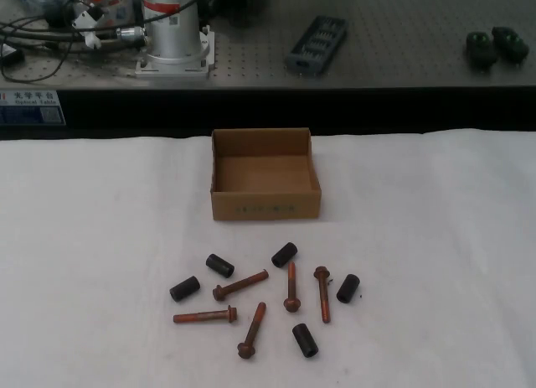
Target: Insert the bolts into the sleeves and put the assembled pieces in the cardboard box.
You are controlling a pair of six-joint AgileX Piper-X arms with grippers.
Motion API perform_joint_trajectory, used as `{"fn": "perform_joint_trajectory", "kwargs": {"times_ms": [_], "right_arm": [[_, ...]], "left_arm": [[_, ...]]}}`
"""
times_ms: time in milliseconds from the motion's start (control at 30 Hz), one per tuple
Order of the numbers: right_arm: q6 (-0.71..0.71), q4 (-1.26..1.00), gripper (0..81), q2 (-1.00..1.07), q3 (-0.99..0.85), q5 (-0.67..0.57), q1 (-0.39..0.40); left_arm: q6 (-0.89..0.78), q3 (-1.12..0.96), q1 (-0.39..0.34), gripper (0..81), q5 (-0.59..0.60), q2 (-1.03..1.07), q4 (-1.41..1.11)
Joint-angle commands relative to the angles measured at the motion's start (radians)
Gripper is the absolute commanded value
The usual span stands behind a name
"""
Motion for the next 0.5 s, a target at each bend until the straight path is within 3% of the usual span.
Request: {"fn": "perform_joint_trajectory", "kwargs": {"times_ms": [0, 300, 467], "right_arm": [[0.002, -0.003, 3.7, -0.002, -0.011, -0.006, -0.004], [0.002, -0.013, 3.7, -0.002, -0.011, -0.006, -0.004], [0.002, -0.145, 3.7, -0.002, -0.011, -0.008, -0.004]], "left_arm": [[0.008, 0.036, 0.003, 0.6, -0.006, 0.000, 0.136], [0.006, 0.036, 0.003, 0.6, -0.029, 0.000, 0.103], [-0.036, 0.036, 0.003, 0.6, 0.000, 0.000, 0.098]]}}
